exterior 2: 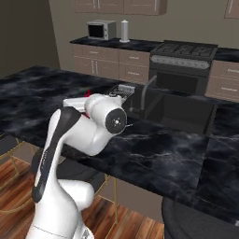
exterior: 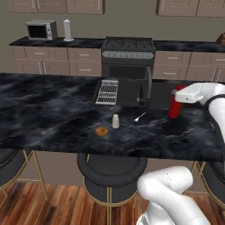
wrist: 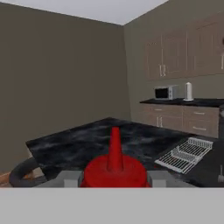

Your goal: Move the ketchup and shaker from the cabinet to the dining counter.

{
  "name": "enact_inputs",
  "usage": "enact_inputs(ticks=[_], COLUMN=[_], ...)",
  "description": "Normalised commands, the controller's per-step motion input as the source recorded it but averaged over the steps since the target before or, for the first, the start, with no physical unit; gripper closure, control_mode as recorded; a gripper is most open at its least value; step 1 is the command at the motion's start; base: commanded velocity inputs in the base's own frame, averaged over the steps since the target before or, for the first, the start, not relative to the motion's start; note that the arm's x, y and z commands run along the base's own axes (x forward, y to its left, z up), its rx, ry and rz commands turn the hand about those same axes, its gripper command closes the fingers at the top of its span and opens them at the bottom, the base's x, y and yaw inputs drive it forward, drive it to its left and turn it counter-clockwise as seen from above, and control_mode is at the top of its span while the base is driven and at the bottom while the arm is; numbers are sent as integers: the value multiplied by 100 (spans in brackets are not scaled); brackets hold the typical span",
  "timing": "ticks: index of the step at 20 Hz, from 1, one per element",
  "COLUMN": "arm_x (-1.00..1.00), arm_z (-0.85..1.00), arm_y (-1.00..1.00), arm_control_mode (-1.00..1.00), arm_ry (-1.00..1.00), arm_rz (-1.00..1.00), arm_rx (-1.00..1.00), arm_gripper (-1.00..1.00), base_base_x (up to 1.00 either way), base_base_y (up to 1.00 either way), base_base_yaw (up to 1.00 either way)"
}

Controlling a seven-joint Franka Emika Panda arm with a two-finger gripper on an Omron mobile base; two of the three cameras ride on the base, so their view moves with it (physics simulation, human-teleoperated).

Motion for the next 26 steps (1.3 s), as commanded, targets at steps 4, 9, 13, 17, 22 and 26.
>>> enact_inputs(ticks=[4,9,13,17,22,26], arm_x=[80,32,0,7,58,85], arm_z=[-70,-59,-51,-46,-51,-46], arm_y=[0,0,-3,0,0,3], arm_control_mode=[-100,-100,-100,-100,-100,-100], arm_ry=[0,-4,-17,-20,-16,-5], arm_rz=[36,29,19,5,0,0], arm_rx=[0,0,0,0,0,-7], arm_gripper=[100,100,100,100,100,100], base_base_x=[0,0,0,0,0,0], base_base_y=[0,0,0,0,0,0], base_base_yaw=[0,0,0,0,0,0])
